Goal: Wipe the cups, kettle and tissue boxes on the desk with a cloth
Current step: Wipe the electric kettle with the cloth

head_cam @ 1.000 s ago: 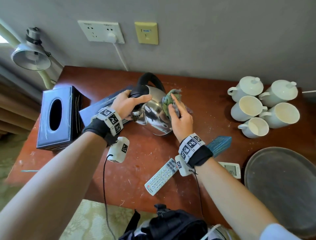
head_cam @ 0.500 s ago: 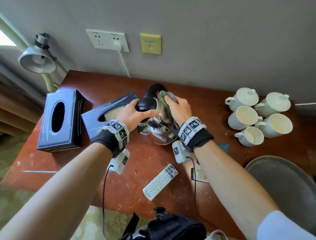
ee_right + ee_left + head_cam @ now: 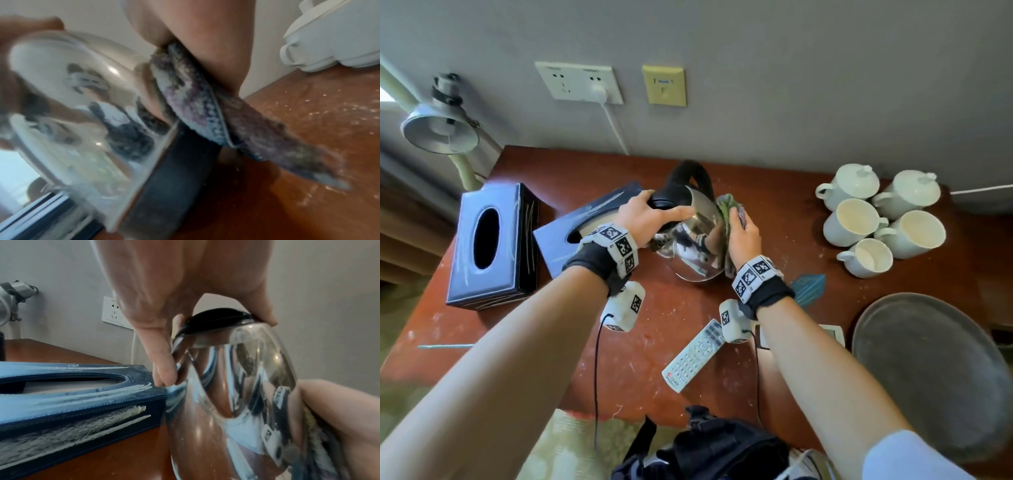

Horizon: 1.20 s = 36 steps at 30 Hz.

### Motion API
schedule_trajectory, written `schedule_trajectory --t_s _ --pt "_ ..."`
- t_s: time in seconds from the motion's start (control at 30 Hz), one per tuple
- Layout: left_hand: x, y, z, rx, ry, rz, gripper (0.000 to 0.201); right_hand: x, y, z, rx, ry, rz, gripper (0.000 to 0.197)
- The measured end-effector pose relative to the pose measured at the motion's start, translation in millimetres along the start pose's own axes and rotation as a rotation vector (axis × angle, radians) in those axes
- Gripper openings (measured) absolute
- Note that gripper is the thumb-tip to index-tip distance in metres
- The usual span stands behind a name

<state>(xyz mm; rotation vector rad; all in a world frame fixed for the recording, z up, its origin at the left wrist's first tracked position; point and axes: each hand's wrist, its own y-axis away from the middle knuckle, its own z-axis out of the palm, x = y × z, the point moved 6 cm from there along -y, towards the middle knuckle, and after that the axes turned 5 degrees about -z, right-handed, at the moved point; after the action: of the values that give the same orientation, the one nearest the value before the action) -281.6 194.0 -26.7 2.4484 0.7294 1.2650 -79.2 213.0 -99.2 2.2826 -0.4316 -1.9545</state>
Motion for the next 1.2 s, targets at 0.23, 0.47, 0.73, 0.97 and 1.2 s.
schedule_trajectory --t_s 0.23,0.47,0.73,0.97,1.2 --pt "-6.7 -2.2 -3.6 -0.022 0.096 -0.040 0.092 -15.2 26.9 18.5 0.011 -0.122 -0.188 0.042" --pt "-8.2 11.4 4.5 -0.047 -0.013 0.093 0.101 -13.0 4.2 -20.3 0.294 -0.349 -0.049 0.035" --pt "27.8 38.5 48.7 -0.094 -0.585 0.281 0.101 -34.9 -17.0 -61.4 0.176 -0.173 -0.170 0.037" --pt "17.3 46.8 52.9 -0.112 -0.562 0.283 0.106 -50.2 -5.5 -42.4 -0.203 0.337 -0.408 0.034" --pt "14.0 35.0 21.5 -0.049 -0.382 0.215 0.107 -39.6 18.3 -86.0 -0.157 0.547 -0.342 0.040"
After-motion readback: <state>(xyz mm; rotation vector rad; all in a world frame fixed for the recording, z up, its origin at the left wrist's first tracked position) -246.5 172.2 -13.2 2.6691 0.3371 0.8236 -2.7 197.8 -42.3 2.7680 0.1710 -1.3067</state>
